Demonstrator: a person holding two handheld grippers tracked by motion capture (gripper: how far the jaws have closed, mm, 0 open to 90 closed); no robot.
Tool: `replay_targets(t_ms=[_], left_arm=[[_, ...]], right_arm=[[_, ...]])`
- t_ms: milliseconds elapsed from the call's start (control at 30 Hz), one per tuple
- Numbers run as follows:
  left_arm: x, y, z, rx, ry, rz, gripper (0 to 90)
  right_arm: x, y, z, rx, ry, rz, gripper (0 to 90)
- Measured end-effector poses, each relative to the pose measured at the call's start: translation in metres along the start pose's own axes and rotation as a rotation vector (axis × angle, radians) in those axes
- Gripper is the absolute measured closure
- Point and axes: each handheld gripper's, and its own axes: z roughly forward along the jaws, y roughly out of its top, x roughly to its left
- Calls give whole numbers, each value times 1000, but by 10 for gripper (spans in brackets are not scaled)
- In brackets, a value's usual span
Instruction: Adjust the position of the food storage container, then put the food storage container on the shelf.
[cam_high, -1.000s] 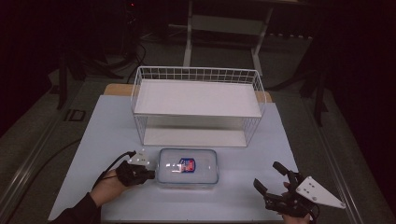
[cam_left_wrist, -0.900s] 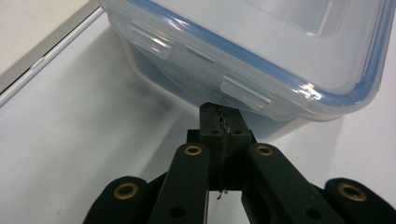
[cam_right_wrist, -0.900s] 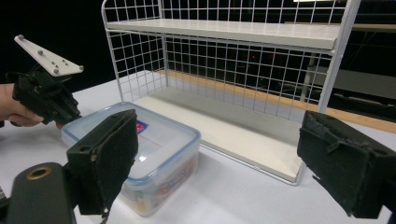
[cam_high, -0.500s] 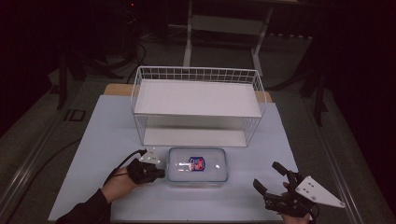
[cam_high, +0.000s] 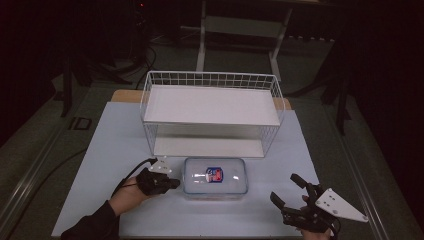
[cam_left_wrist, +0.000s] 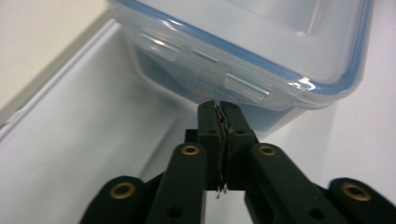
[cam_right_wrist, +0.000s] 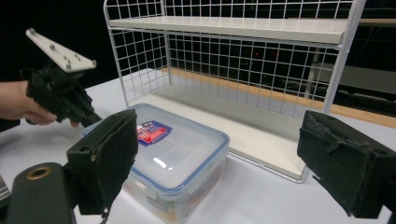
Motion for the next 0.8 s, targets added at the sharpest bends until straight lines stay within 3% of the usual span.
replay_targets(t_ms=[133, 233, 300, 367, 400, 433, 500, 533, 633, 800], left_arm=[[-2, 0, -19, -24, 5, -17, 751], [-3, 1, -26, -30, 5, -28, 573], [-2, 4, -37, -89, -30, -90, 453], [-3, 5, -38, -102, -42, -108, 327], [-4, 7, -40, -139, -90, -130, 251], [-5, 9, -40, -140, -106, -144, 182], [-6, 12, -40, -155, -117, -153, 141], [-7, 14, -40, -171, -126, -177, 141], [-8, 17, -40, -188, -132, -198, 45], [-20, 36, -44, -227, -77, -193, 23]], right_arm=[[1, 0, 2, 5, 2, -9, 121], [1, 0, 2, 6, 2, -9, 121], [1, -1, 2, 7, -1, -9, 121], [1, -1, 2, 7, -2, -8, 121], [1, -1, 3, 15, 5, -3, 121], [1, -1, 4, 26, 7, -3, 121], [2, -2, 6, 28, 2, -6, 121], [3, -2, 7, 34, 1, -14, 121], [5, -2, 9, 38, -10, -15, 120], [8, 5, 17, 35, -22, -31, 106]])
